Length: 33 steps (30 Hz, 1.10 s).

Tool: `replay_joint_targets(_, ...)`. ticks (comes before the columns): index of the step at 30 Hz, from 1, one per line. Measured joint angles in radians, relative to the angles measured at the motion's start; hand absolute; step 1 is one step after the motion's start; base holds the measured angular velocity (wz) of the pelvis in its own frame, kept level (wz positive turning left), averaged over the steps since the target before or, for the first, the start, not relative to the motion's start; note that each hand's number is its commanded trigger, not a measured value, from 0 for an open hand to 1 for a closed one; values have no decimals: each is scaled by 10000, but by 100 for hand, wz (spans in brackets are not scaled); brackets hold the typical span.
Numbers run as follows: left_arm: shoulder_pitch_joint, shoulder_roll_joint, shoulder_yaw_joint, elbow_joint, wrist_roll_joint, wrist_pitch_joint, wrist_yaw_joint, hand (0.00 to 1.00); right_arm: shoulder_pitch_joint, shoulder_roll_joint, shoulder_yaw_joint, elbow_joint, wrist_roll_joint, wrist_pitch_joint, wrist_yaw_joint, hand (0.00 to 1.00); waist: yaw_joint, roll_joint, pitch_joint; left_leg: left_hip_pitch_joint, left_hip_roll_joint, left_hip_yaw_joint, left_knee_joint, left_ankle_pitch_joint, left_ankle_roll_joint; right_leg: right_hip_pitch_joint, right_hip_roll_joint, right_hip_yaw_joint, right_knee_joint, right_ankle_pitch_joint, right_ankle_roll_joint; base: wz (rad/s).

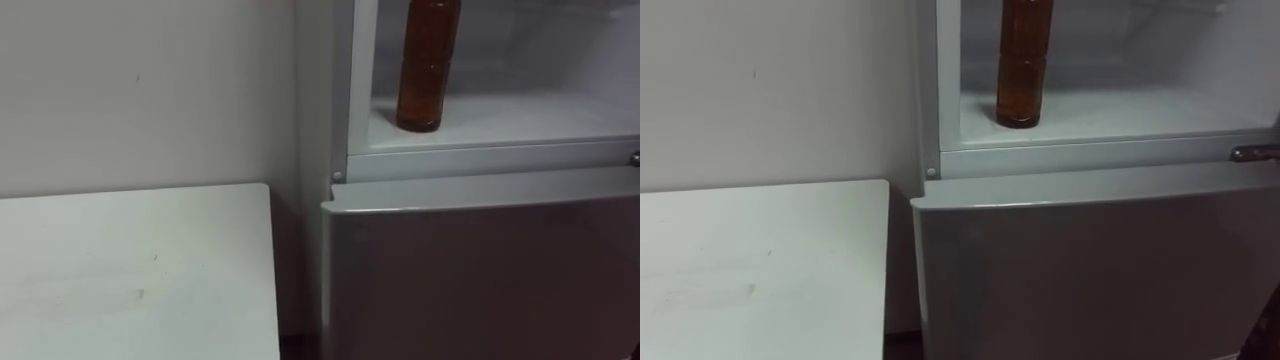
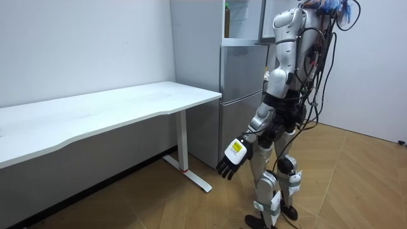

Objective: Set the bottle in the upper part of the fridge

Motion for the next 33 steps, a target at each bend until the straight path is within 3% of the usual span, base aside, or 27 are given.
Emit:
replay_joint_targets(13, -15, 15, -336, -11, 20, -53, -32, 0, 89, 48, 354, -3, -259, -160, 107, 0, 38, 36, -10, -4, 1, -1, 3, -1, 0, -16, 15, 64, -2, 2, -3, 0)
replay_joint_targets(19, 29, 5, -361, -13, 155, -51, -38, 0, 92, 50, 381, 7, -505, -214, 328, 0, 157, 178, -82, -75, 0, 0, 7, 1, 2, -104, 13, 71, 20, 6, -9, 0)
replay_joint_targets(33, 3, -17, -721, -8, 188, -51, -52, 0, 203, 55, 992, 6, -634, -204, 1332, 0, 162, 188, -35, -93, 1, 1, 9, 1, 2, -116, 6, 50, 5, 5, -8, 0)
